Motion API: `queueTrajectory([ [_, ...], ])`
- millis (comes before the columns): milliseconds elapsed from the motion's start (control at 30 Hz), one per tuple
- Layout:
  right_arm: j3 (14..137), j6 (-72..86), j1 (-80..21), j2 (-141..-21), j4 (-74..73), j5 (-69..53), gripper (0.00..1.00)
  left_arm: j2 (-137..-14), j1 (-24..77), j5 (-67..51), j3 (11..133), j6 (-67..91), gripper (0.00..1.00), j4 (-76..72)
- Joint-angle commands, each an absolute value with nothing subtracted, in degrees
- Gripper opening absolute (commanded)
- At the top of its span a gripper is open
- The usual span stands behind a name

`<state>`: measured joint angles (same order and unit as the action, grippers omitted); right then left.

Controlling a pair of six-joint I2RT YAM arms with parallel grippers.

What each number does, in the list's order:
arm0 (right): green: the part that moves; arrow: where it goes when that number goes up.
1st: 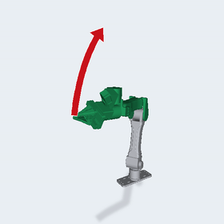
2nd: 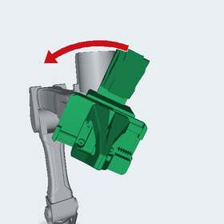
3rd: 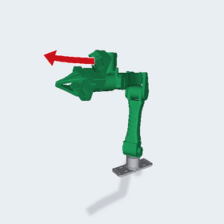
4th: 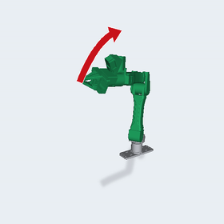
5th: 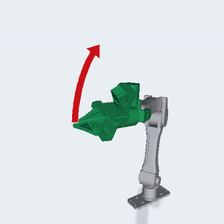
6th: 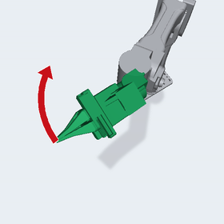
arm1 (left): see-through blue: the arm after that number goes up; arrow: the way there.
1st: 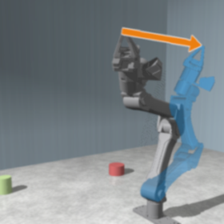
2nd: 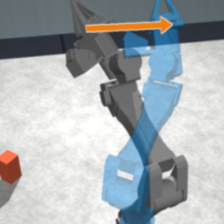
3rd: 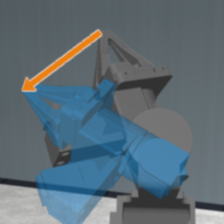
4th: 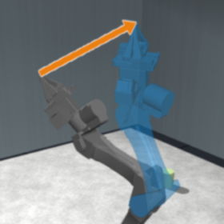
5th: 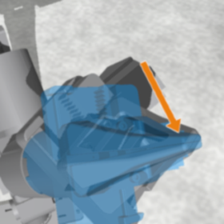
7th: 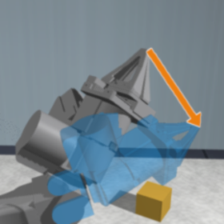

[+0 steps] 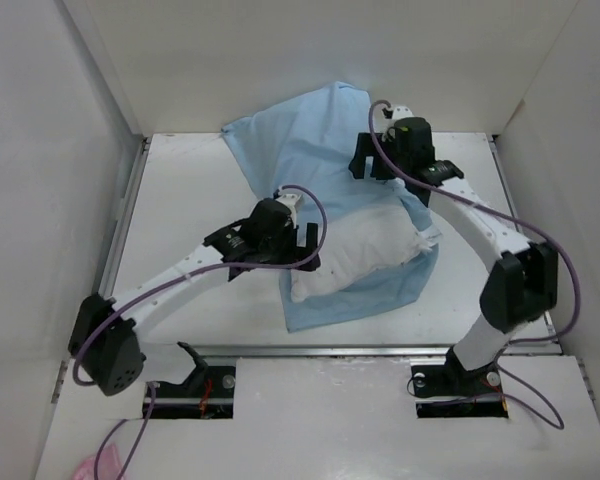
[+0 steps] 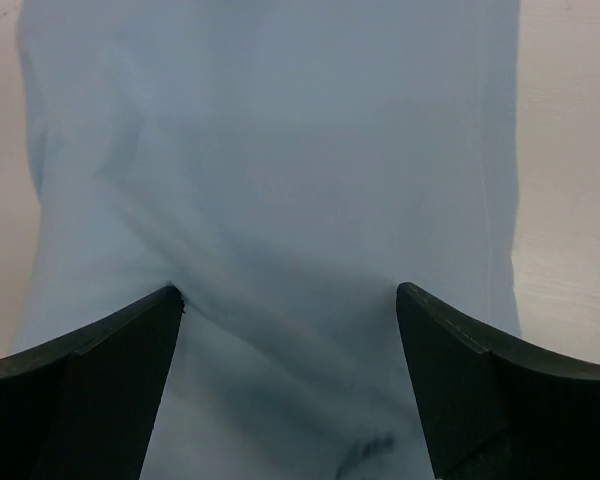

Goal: Put the pillow into the pillowcase

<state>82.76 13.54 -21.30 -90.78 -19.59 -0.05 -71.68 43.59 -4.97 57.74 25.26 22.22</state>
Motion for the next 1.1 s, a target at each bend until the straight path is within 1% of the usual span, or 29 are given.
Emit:
queueTrajectory([
  [0, 88.3, 12.0, -18.9, -99.1, -14.1, -8.1, 0.93, -78.1, 41.1, -6.8, 58.8, 28.9, 1.00, 14.5],
  [33, 88.3, 12.0, -18.9, -100.4, -14.1, -10.1, 0.90, -82.2, 40.6, -6.2, 59.7, 28.9, 1.00, 14.5],
  [67, 87.1, 11.2, -18.9, -101.3, -14.1, -14.8, 0.85, -84.0, 40.6, -6.2, 60.5, 28.3, 0.90, 14.5],
  [100, 85.4, 10.6, -18.9, -101.3, -12.2, -17.3, 0.80, -85.5, 40.1, -6.8, 61.0, 27.6, 0.75, 13.5],
  [167, 81.1, 10.6, -18.9, -100.5, -9.7, -22.6, 0.53, -88.5, 38.9, -6.9, 62.7, 27.6, 0.41, 13.5],
  [200, 76.4, 10.6, -18.9, -97.8, -9.0, -22.7, 0.37, -88.5, 38.8, -6.9, 62.8, 27.6, 0.16, 13.5],
  [233, 73.9, 11.2, -18.9, -96.0, -8.3, -22.7, 0.06, -88.5, 37.9, -5.5, 63.5, 28.1, 0.07, 13.5],
  [267, 71.2, 11.9, -18.9, -93.7, -8.3, -22.7, 0.00, -88.5, 36.5, -4.1, 64.2, 28.1, 0.00, 13.5],
  [300, 65.4, 11.9, -18.9, -91.0, -7.5, -21.6, 0.00, -87.9, 35.8, -2.3, 64.8, 28.8, 0.00, 14.1],
  [333, 62.7, 12.6, -18.9, -84.6, -7.5, -21.6, 0.00, -87.9, 35.1, 0.9, 66.7, 28.8, 0.00, 14.2],
  [400, 56.0, 13.1, -19.4, -77.7, -9.7, -19.0, 0.00, -88.8, 32.8, 2.5, 69.9, 27.0, 0.00, 14.7],
  [433, 54.6, 13.1, -20.3, -71.4, -12.8, -19.0, 0.00, -89.9, 32.3, 3.4, 74.3, 26.2, 0.00, 14.7],
  [533, 52.2, 13.7, -23.5, -64.6, -18.9, -19.0, 0.00, -96.5, 30.7, 7.5, 84.0, 22.8, 0.00, 16.7],
  [567, 52.2, 13.7, -25.0, -62.3, -22.2, -19.6, 0.00, -98.6, 30.0, 8.3, 91.5, 22.1, 0.00, 17.3],
  [633, 51.7, 13.7, -30.7, -61.4, -23.7, -20.2, 0.10, -104.9, 28.8, 7.1, 99.6, 20.0, 0.00, 21.7],
  [667, 52.3, 13.7, -32.3, -61.4, -24.7, -20.2, 0.18, -106.5, 28.8, 6.3, 103.3, 19.1, 0.00, 23.1],
  [700, 53.2, 12.2, -33.7, -61.4, -25.4, -18.9, 0.39, -107.4, 28.8, 5.8, 107.4, 19.1, 0.00, 23.9],
  [733, 54.4, 11.7, -35.6, -62.3, -26.4, -13.3, 0.44, -107.4, 28.2, 5.8, 107.5, 19.1, 0.01, 23.9],
  [767, 57.4, 11.2, -36.1, -62.9, -27.3, -10.2, 0.47, -106.4, 28.2, 5.8, 106.7, 19.1, 0.16, 23.3],
  [800, 59.2, 9.2, -36.1, -64.4, -29.3, -7.8, 0.48, -105.0, 27.5, 4.6, 101.9, 19.1, 0.24, 21.7],
  [867, 65.1, 7.8, -36.1, -65.9, -31.4, -2.4, 0.49, -100.1, 26.0, 1.2, 95.4, 19.1, 0.25, 16.4],
  [900, 67.0, 7.3, -36.1, -67.4, -33.3, -1.2, 0.49, -98.6, 25.4, -1.6, 89.9, 19.8, 0.26, 15.3],
  [967, 70.8, 6.2, -36.1, -68.6, -35.1, 1.6, 0.52, -94.7, 23.7, -2.5, 85.3, 21.0, 0.27, 14.6],
  [1000, 74.0, 6.2, -36.1, -69.2, -35.7, 2.3, 0.55, -93.5, 22.9, -2.5, 83.5, 21.0, 0.30, 13.8],
  [1033, 75.7, 6.2, -36.1, -70.4, -37.1, 2.3, 0.57, -92.4, 22.2, -2.5, 80.6, 21.5, 0.46, 13.3],
  [1067, 77.2, 6.2, -36.1, -71.1, -37.9, 2.3, 0.66, -90.2, 21.3, -2.5, 79.6, 22.4, 0.58, 13.3],
])
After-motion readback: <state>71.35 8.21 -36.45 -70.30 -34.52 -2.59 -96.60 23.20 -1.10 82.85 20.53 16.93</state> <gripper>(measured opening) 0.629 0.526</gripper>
